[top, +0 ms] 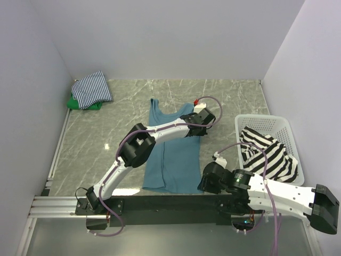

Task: Fold and stack the tank tops
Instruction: Fold the tank top

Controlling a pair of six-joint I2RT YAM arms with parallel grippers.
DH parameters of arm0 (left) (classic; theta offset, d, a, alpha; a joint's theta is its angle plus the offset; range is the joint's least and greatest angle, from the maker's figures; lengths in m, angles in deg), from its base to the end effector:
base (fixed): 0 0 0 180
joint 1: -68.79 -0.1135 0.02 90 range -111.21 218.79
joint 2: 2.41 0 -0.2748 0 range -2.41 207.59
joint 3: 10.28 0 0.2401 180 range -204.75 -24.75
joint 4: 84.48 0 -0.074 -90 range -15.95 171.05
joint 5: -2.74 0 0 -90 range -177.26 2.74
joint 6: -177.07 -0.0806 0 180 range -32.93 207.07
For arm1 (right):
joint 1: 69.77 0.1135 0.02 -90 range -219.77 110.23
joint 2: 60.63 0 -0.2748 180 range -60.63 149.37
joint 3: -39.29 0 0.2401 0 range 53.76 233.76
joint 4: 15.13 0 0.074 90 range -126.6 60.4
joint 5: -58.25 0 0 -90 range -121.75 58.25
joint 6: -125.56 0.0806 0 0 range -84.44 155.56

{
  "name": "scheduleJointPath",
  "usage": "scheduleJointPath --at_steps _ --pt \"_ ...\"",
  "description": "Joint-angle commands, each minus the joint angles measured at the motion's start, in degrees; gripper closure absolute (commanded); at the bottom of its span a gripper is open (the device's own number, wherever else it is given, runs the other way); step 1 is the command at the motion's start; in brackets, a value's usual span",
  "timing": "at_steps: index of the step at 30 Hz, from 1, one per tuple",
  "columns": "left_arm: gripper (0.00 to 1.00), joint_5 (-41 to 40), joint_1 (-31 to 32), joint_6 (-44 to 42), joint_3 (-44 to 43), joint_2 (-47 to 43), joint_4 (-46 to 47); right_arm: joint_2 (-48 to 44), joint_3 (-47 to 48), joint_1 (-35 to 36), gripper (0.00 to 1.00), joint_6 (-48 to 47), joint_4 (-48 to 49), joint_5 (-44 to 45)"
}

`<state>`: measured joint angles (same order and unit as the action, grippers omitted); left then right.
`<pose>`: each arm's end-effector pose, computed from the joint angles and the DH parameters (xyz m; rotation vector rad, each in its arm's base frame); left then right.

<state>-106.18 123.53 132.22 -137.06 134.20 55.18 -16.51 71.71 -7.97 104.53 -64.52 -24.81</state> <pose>0.3403 -0.4361 0.1459 0.0567 2.4241 -0.4117 0.0711 0.1120 0.1213 0.2161 2.7579 0.5784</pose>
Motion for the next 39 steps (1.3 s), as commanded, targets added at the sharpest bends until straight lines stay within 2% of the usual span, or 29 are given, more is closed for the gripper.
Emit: scheduleJointPath --at_steps 1,4,5,8,14,19,21,39 --pt "0.99 1.1 -0.2 -0.4 -0.2 -2.1 3.0 1.1 -1.8 1.0 0.62 0.6 -3.1 -0.3" --pt "0.99 1.3 -0.3 -0.3 0.3 -2.3 3.7 1.8 -2.0 1.0 0.74 0.9 -1.9 -0.6" --pt "0.99 1.4 -0.3 -0.4 0.9 -2.5 3.9 2.0 -1.8 1.0 0.84 1.0 -1.7 -0.6" --pt "0.99 2.2 -0.6 -0.7 2.4 -3.4 5.6 1.6 -0.2 1.1 1.00 2.0 -3.5 1.6" --pt "0.99 4.7 -1.7 -1.3 7.4 -7.2 10.8 -0.2 5.8 1.7 1.00 3.0 -8.4 7.0" --pt "0.99 8.2 -4.0 -0.6 12.5 -10.8 15.2 4.4 11.0 3.1 1.00 1.9 -10.3 9.9" --pt "0.99 9.6 -5.1 -0.3 15.6 -12.8 17.9 7.5 13.7 4.0 1.00 1.1 -10.0 10.7" --pt "0.99 10.2 -11.3 1.3 30.4 -22.6 21.5 24.9 27.9 8.3 1.00 -6.0 -3.1 9.7"
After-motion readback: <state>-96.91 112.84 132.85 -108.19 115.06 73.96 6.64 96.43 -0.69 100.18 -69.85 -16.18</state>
